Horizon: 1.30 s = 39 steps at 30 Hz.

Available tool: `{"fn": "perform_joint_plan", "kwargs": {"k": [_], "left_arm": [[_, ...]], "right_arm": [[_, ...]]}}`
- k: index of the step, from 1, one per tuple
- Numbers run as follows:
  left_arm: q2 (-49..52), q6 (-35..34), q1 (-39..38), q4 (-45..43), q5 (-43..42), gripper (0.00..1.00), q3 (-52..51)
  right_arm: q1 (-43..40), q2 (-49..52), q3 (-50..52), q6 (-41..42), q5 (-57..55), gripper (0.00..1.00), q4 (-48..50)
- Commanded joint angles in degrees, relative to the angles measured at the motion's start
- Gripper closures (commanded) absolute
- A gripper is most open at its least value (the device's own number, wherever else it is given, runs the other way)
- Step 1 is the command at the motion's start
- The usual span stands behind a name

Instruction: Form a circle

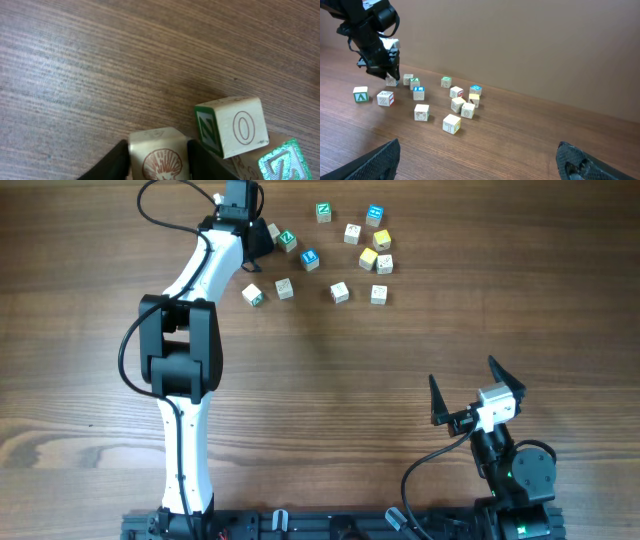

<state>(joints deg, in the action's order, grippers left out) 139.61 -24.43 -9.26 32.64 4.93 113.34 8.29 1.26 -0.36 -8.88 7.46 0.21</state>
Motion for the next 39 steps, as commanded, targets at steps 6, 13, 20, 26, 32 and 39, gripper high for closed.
{"fn": "perform_joint_plan", "kwargs": {"k": [6,13,20,26,32,39], "left_arm": [[-0.5,0.2,0.2,0.0,1.2,0.67,-0.8],[-5.2,2.2,0.2,2.0,1.2,0.69,-0.7],[-20.5,2.1,0.2,12.1,1.2,0.80,-0.7],[-40.9,1.8,-0.3,27.1,-3.1,0.78,-0.7],[-46.9,1.4,-0.4,45.4,-4.2,0.79,-1.4],[-46.7,-1.8,-5.4,36.7,-5.1,0.75,-25.4]], "right_arm": [[-0.1,-0.3,0.1,0.0,-0.3,0.00,0.2],[-0.1,-0.3,0.1,0.0,-0.3,0.00,0.2],[-0.1,-0.3,0.1,0.0,-0.3,0.00,0.2],[-0.1,-0.3,0.1,0.0,-0.3,0.00,0.2],[-0.1,-0.3,0.1,0.0,-0.3,0.00,0.2],[-0.1,-0.3,0.1,0.0,-0.3,0.00,0.2]]}}
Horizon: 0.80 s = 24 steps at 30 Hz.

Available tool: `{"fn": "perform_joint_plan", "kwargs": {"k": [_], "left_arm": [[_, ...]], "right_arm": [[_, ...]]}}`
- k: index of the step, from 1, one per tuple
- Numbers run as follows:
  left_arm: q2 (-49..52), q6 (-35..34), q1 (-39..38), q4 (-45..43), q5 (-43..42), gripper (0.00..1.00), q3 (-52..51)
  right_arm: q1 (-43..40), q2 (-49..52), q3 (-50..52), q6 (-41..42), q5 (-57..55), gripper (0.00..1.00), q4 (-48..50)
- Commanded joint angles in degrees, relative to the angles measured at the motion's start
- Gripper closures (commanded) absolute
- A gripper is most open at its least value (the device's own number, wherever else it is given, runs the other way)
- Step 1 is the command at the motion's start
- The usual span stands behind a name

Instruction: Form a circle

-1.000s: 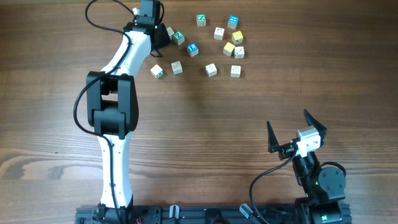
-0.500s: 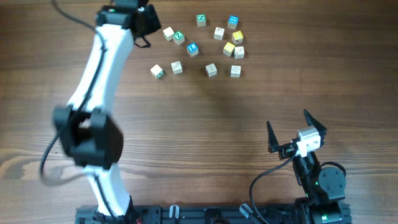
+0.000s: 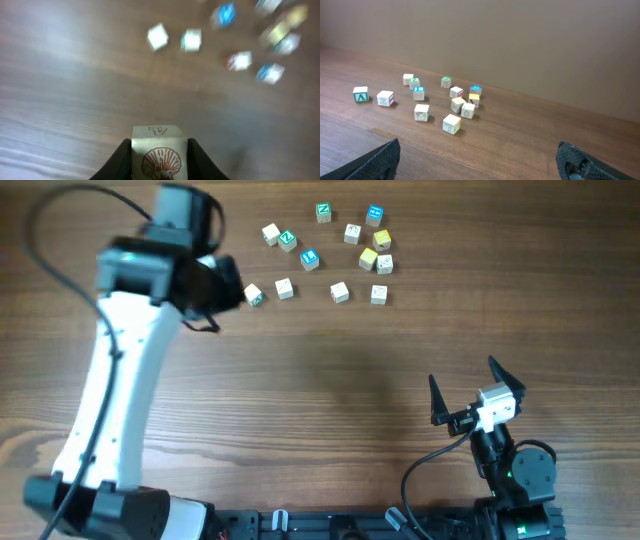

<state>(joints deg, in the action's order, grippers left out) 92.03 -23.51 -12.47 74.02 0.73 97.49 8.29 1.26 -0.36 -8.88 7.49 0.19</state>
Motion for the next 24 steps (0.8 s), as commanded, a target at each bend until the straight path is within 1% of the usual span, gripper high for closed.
{"fn": "perform_joint_plan", "kwargs": {"k": [1,4,6,8,11,14,19,24], "left_arm": [[0.9,-3.7,-3.1,-8.2,-0.9,0.75,-13.7],[0.9,-8.7,-5.6,-21.3,-0.9,0.74,-26.1],[1.0,-10.4,-6.7,-28.3,-0.9,0.74,-31.2],[1.4,-13.7,-8.5,-37.6,-0.9,0.75,-37.3],[3.0,-14.5,-10.2,-45.4,0.0,0.75,-40.6],[5.7,-14.5,-11.6,-48.1,4.3,0.75,-40.6],[8.9,-14.7,-11.9,-48.7,4.3,0.76,-40.6],[9.3,-14.7,-11.8,-49.4,4.3,0.76,-40.6]], "right_arm": [[-0.1,-0.3,0.1,0.0,-0.3,0.00,0.2],[-0.1,-0.3,0.1,0.0,-0.3,0.00,0.2],[-0.1,-0.3,0.1,0.0,-0.3,0.00,0.2],[-0.1,-0.3,0.1,0.0,-0.3,0.00,0.2],[-0.1,-0.3,0.1,0.0,-0.3,0.00,0.2],[-0.1,-0.3,0.1,0.0,-0.3,0.00,0.2],[-0.1,-0.2,0.1,0.0,-0.3,0.00,0.2],[-0.1,-0.2,0.1,0.0,-0.3,0.00,0.2]]}}
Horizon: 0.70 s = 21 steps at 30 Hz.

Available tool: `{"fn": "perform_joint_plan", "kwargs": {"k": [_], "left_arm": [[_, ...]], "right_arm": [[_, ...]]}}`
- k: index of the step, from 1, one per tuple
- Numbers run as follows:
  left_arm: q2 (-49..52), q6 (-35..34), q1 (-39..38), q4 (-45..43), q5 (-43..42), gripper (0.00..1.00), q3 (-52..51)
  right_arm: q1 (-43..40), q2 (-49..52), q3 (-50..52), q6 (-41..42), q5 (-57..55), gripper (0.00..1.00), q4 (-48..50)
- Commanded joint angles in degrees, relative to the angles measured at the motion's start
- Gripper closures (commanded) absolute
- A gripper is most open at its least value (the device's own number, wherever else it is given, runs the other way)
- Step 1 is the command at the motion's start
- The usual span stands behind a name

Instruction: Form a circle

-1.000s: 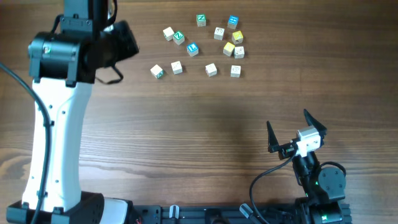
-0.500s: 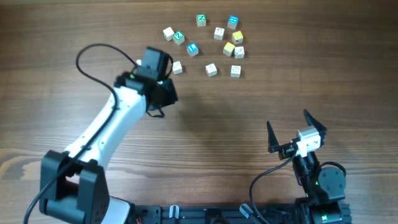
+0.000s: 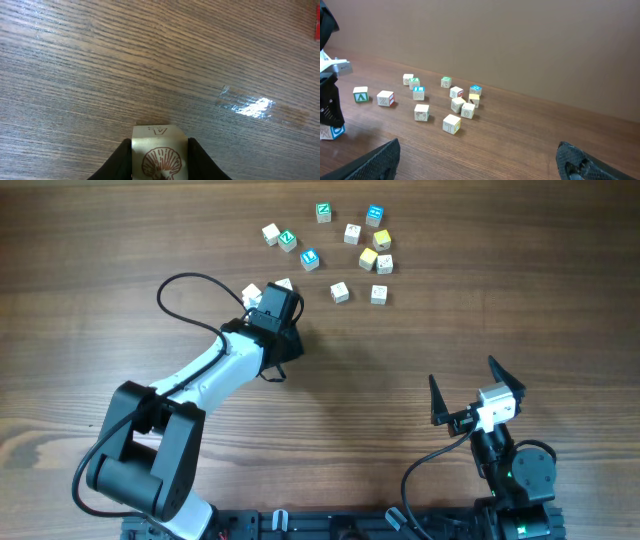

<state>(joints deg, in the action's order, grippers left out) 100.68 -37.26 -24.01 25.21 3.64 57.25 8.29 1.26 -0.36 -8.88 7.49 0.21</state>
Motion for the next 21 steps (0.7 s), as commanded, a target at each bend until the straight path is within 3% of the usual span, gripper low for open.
{"fn": "perform_joint_plan", "kwargs": {"k": [1,15,18,21], "left_arm": [[0.6,-1.0,-0.3,-0.6,1.4,0.76,-0.4],[0.6,-4.2,-1.4,-1.3,0.3,0.78,-0.4],[0.6,-4.2,-1.4,-1.7,0.3,0.66,-0.4],[0.6,-4.2,-1.4,-1.7,0.3,0.62,-0.4]], "right_arm": [[-0.1,-0.2,0.1,0.0,-0.3,0.00,0.2],[-0.1,-0.2,0.1,0.0,-0.3,0.00,0.2],[-0.1,-0.2,0.1,0.0,-0.3,0.00,0.2],[-0.1,-0.2,0.1,0.0,-0.3,0.00,0.2]]}}
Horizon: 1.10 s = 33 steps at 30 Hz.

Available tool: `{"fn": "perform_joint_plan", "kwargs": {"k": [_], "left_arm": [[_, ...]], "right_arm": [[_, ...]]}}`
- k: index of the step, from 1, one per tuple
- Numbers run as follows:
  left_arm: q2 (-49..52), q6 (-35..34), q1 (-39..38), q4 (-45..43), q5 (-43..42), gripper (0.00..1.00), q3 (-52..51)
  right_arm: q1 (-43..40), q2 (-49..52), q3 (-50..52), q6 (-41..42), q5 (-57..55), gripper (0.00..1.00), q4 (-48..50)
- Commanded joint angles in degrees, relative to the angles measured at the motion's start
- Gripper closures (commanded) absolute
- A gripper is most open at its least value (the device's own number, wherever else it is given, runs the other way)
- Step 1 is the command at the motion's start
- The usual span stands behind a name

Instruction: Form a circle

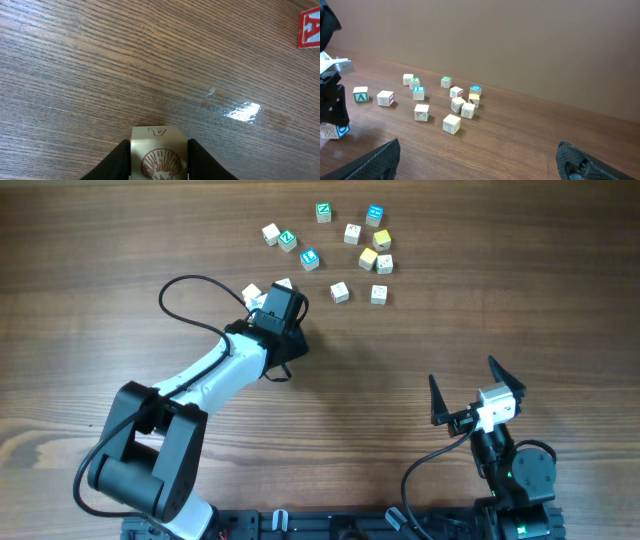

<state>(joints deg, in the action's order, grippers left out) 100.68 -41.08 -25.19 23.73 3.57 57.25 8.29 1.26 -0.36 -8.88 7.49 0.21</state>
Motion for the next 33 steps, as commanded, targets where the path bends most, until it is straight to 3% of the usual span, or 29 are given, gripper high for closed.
{"fn": "perform_joint_plan", "kwargs": {"k": [1,5,10,13,20,24,26,28,30,31,33], "left_arm": [[0.6,-0.3,-0.2,-0.2,0.4,0.62,-0.4],[0.6,-0.4,-0.2,-0.2,0.4,0.60,-0.4],[0.7,-0.4,-0.2,-0.2,0.0,0.71,-0.4],[0.7,-3.2,-0.2,-0.2,-0.1,0.72,-0.4],[0.6,-5.7,-0.2,-0.4,0.0,0.55,-0.4],[0.7,-5.7,-0.2,-0.1,-0.1,0.57,-0.4],[0.7,-5.7,-0.2,0.1,-0.1,0.68,-0.4],[0.7,-5.7,-0.2,0.0,-0.1,0.70,-0.4],[0.7,-5.7,-0.2,0.0,-0.1,0.64,-0.4],[0.7,-5.7,-0.2,0.0,-0.1,0.52,-0.4],[0.6,-5.7,-0.2,0.1,-0.1,0.42,-0.4]], "right_arm": [[-0.1,-0.2,0.1,0.0,-0.3,0.00,0.2],[-0.1,-0.2,0.1,0.0,-0.3,0.00,0.2],[-0.1,-0.2,0.1,0.0,-0.3,0.00,0.2],[-0.1,-0.2,0.1,0.0,-0.3,0.00,0.2],[-0.1,-0.2,0.1,0.0,-0.3,0.00,0.2],[-0.1,-0.2,0.1,0.0,-0.3,0.00,0.2],[-0.1,-0.2,0.1,0.0,-0.3,0.00,0.2],[-0.1,-0.2,0.1,0.0,-0.3,0.00,0.2],[-0.1,-0.2,0.1,0.0,-0.3,0.00,0.2],[-0.1,-0.2,0.1,0.0,-0.3,0.00,0.2],[-0.1,-0.2,0.1,0.0,-0.3,0.00,0.2]]}}
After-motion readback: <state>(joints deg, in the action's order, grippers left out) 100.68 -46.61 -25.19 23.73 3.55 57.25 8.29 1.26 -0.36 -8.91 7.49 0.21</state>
